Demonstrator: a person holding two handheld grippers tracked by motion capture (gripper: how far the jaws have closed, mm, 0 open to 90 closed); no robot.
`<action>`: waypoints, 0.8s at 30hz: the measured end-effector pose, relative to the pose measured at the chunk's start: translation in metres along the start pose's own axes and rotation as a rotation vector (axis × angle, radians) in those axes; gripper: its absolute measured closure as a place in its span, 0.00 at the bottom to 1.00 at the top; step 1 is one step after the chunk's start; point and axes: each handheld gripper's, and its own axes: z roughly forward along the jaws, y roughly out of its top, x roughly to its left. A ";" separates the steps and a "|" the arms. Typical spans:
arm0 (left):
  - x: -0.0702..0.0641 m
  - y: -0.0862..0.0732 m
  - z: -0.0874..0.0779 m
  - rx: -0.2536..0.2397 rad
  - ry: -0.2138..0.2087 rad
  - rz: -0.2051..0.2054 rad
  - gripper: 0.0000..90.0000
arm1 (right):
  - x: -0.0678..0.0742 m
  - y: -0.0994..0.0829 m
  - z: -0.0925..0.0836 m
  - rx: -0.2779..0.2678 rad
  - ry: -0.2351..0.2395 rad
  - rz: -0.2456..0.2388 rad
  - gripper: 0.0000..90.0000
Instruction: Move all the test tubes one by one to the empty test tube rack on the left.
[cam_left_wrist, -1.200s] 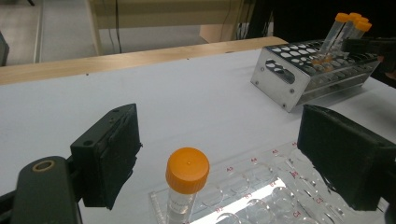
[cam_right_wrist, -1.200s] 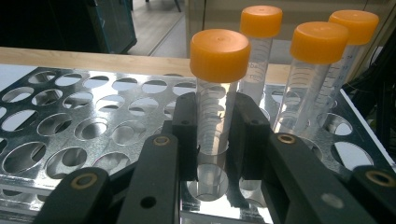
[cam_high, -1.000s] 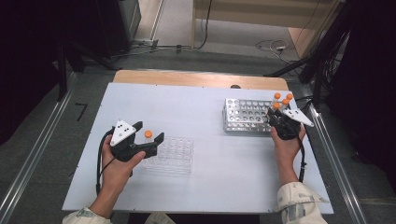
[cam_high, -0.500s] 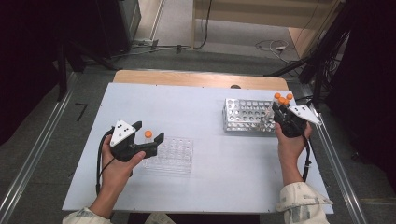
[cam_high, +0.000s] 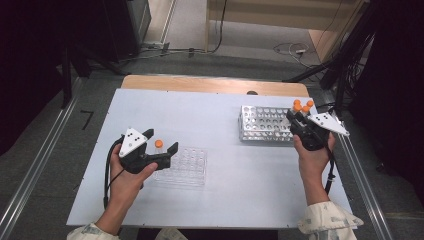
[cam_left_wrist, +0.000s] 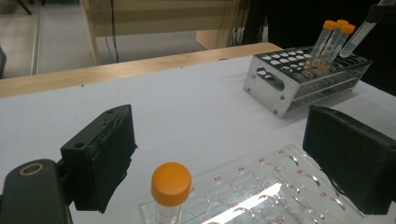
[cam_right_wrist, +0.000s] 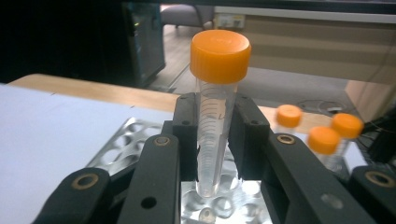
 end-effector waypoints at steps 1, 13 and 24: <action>-0.002 0.001 0.000 -0.001 -0.005 0.006 0.11 | 0.004 0.000 -0.001 0.004 0.014 -0.010 0.80; -0.035 0.011 0.023 0.011 -0.083 0.053 0.11 | 0.059 -0.001 -0.006 0.069 0.192 -0.110 0.80; -0.057 0.014 0.051 0.027 -0.135 0.060 0.14 | 0.095 -0.019 0.004 0.127 0.301 -0.147 0.80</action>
